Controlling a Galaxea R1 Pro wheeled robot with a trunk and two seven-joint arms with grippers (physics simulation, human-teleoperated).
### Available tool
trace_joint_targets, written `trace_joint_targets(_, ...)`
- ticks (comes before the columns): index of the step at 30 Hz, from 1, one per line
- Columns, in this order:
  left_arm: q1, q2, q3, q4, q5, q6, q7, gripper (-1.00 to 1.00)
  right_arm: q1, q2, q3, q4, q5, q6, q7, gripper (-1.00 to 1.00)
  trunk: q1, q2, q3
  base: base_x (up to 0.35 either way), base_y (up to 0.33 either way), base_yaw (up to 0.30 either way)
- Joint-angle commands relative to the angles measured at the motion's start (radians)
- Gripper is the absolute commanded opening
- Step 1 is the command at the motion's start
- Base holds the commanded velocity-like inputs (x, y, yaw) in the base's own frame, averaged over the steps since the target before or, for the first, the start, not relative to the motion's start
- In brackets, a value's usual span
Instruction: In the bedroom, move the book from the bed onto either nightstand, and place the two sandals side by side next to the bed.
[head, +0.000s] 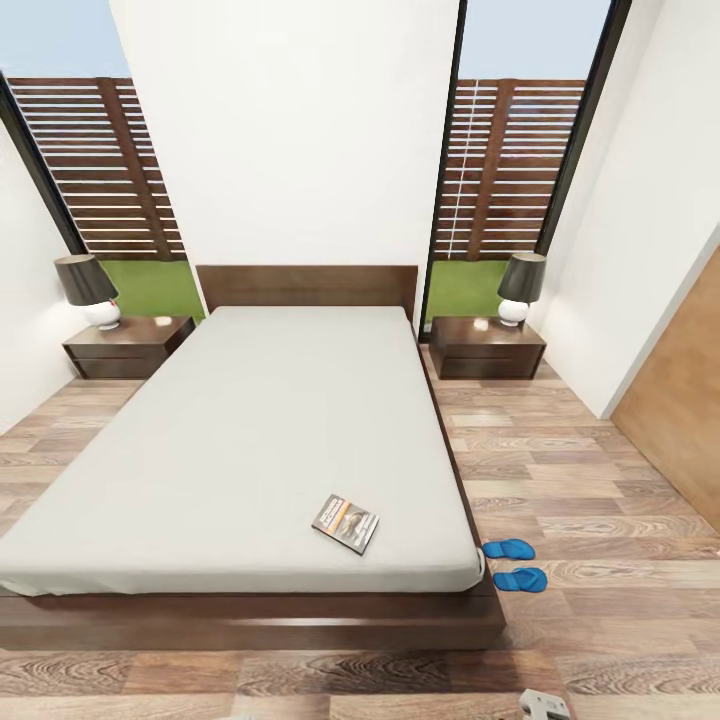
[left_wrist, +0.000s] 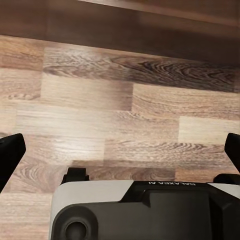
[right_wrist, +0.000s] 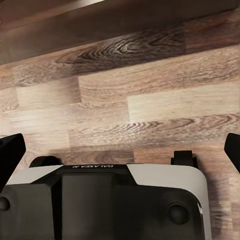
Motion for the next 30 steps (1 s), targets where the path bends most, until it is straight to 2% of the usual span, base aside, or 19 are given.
trace_joint_targets(1, -0.001, 0.000, 0.006, 0.001, 0.008, -0.001, -0.009, 1.00, -0.001, 0.000, -0.008, 0.000, 0.005, 0.002, 0.004, 1.00, 0.001, -0.002, -0.002, 0.000, 0.000, 0.000)
trace_joint_targets(30, -0.001, 0.000, 0.006, 0.001, 0.008, -0.001, -0.009, 1.00, -0.001, 0.000, -0.008, 0.000, 0.005, 0.002, 0.004, 1.00, 0.001, -0.002, -0.005, 0.000, 0.000, 0.000)
